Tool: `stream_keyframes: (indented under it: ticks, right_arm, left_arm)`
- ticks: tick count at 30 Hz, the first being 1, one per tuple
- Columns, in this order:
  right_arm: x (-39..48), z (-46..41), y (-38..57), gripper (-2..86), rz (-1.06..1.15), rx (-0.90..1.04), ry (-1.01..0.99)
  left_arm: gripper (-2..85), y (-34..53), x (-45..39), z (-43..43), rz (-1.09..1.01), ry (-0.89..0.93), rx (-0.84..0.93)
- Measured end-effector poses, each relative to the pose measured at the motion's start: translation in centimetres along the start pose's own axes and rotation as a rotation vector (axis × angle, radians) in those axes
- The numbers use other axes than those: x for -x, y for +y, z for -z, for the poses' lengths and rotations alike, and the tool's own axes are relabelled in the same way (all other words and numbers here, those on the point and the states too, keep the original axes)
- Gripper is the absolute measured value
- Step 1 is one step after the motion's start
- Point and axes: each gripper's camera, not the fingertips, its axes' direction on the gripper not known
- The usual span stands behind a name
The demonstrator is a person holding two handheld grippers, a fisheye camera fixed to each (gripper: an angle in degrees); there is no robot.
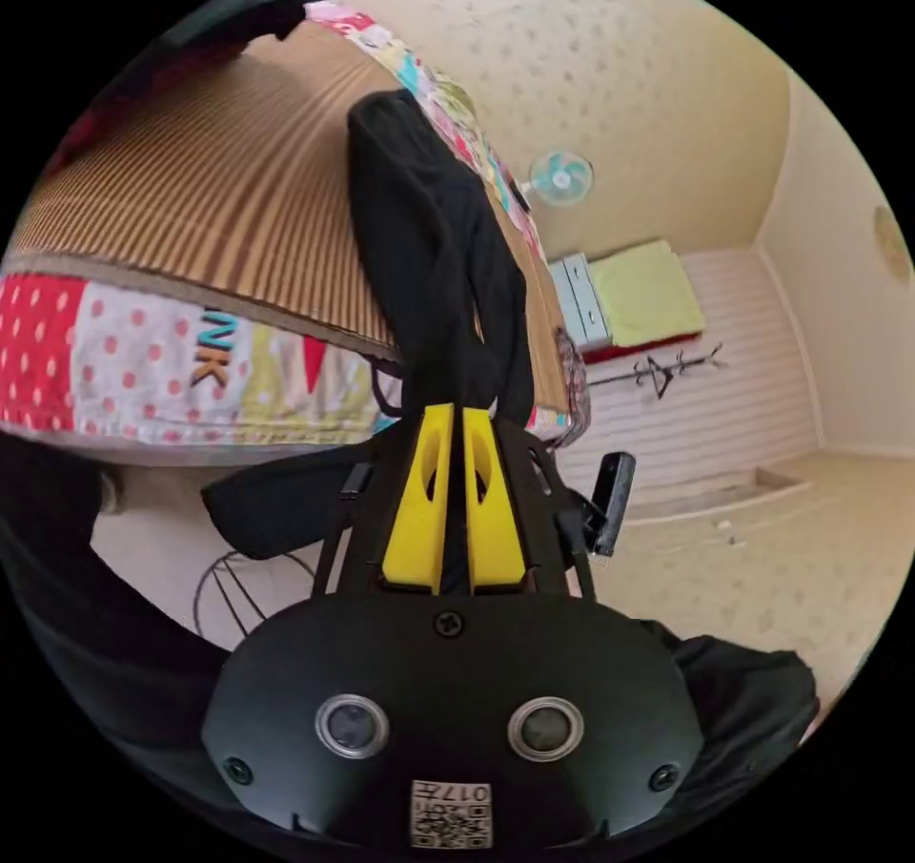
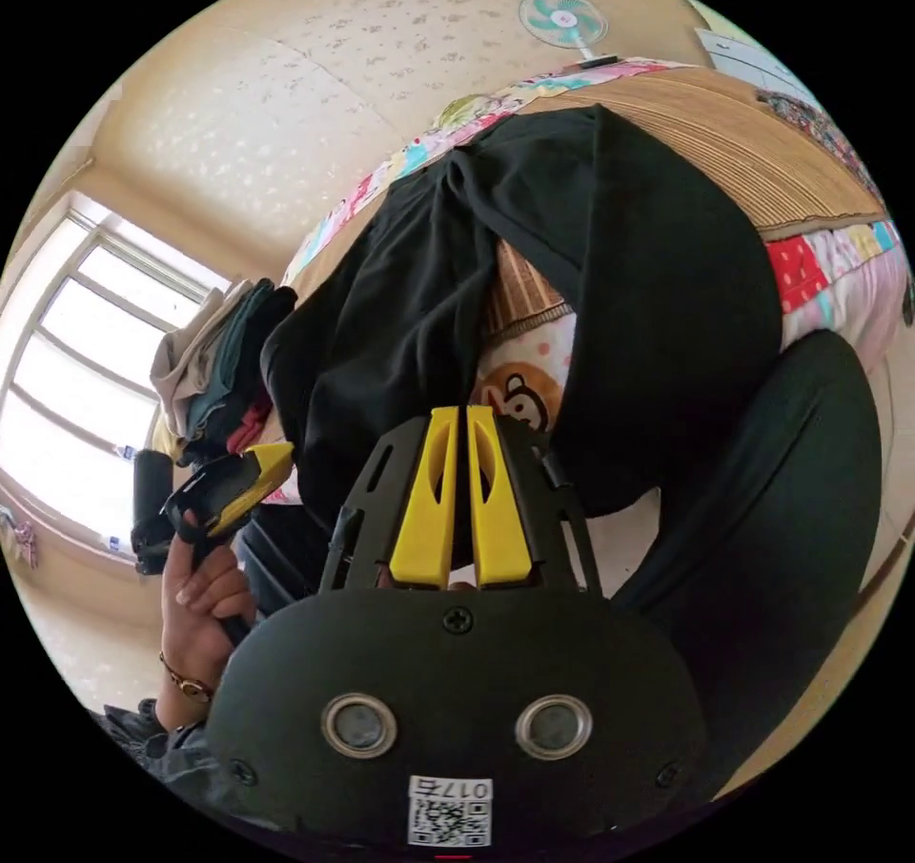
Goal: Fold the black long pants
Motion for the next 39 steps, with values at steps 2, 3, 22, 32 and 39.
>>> stream_keyframes:
  ticks: [2, 3, 22, 32, 39]
  right_arm:
    - [1.3, -1.8, 2.4, 2.1, 0.206, -0.024, 0.207]
    - [1.6, -1.9, 3.1, 2.1, 0.235, -0.052, 0.230]
    - [3.8, -2.1, 7.1, 2.2, 0.289, -0.034, 0.336]
    - [2.3, -0.2, 8.4, 2.3, 0.280, -0.038, 0.300]
    - [1.2, 1.4, 8.5, 2.7, 0.264, 0.009, 0.282]
  left_arm:
    - [4.1, 0.7, 0.5, -1.6, -0.012, -0.083, 0.042]
    - [4.7, 1.4, 1.6, -1.7, 0.001, -0.087, 0.032]
    - [9.3, -3.3, 9.4, -2.2, -0.014, 0.019, 0.003]
    - [1.6, 1.2, 7.9, 5.8, -0.125, 0.287, -0.176]
    - [-0.9, 8.6, 12.1, 5.6, 0.144, -0.244, -0.250]
